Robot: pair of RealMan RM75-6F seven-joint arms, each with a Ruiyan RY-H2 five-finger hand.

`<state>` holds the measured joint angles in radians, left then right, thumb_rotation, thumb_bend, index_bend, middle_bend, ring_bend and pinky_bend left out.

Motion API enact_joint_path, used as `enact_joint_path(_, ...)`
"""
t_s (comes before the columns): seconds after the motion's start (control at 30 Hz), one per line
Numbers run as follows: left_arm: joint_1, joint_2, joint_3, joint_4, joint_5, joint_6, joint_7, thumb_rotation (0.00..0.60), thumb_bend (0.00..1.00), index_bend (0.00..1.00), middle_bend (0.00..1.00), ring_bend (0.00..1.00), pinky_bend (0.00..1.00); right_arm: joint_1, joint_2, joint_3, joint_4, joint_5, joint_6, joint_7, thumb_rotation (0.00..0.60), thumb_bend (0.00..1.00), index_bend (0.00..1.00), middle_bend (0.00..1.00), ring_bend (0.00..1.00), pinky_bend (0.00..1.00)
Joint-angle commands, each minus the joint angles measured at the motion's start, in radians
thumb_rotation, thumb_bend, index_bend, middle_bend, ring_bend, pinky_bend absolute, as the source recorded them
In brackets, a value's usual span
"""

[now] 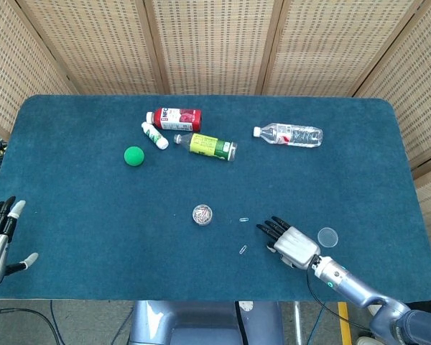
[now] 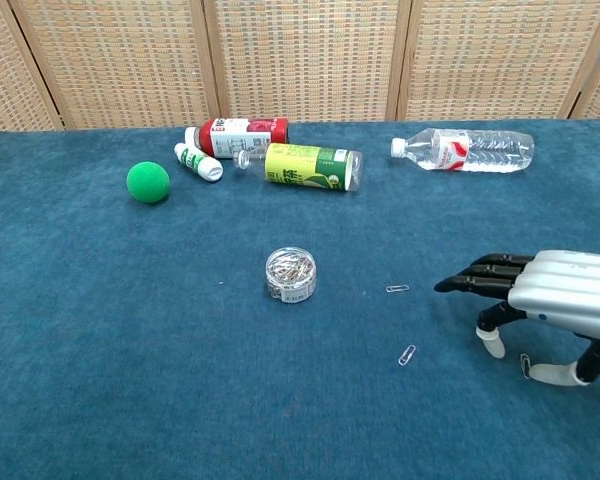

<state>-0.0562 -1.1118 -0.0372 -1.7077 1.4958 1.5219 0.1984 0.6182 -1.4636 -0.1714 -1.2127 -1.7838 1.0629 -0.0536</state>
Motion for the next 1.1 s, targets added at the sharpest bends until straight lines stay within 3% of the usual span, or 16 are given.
enact_joint_path(0.03, 0.0, 0.0, 0.0, 0.0, -0.001, 0.0, 0.0, 0.6, 0.0, 0.0, 0.0, 0.0, 0.0, -0.001, -0.005, -0.007, 0.014, -0.012, 0.01, 0.009, 0.6, 0.3, 0.46, 0.01, 0.0, 0.0)
enact_joint_path(0.7, -0.002, -0.003, 0.002, 0.001, -0.003, -0.007, 0.003, 0.6, 0.0, 0.0, 0.0, 0.0, 0.0, -0.001, -0.031, -0.015, 0.077, -0.032, 0.019, 0.026, 0.6, 0.3, 0.48, 0.02, 0.0, 0.0)
enact_joint_path(0.93, -0.002, -0.001, 0.001, 0.0, -0.004, -0.007, 0.0, 0.6, 0.0, 0.0, 0.0, 0.0, 0.0, 0.002, -0.048, -0.005, 0.092, -0.023, 0.014, 0.032, 0.6, 0.39, 0.49, 0.03, 0.0, 0.0)
enact_joint_path(1.1, -0.003, 0.0, 0.001, 0.001, -0.006, -0.009, -0.001, 0.6, 0.0, 0.0, 0.0, 0.0, 0.0, -0.001, -0.06, 0.004, 0.107, -0.017, 0.024, 0.038, 0.6, 0.4, 0.5, 0.04, 0.0, 0.02)
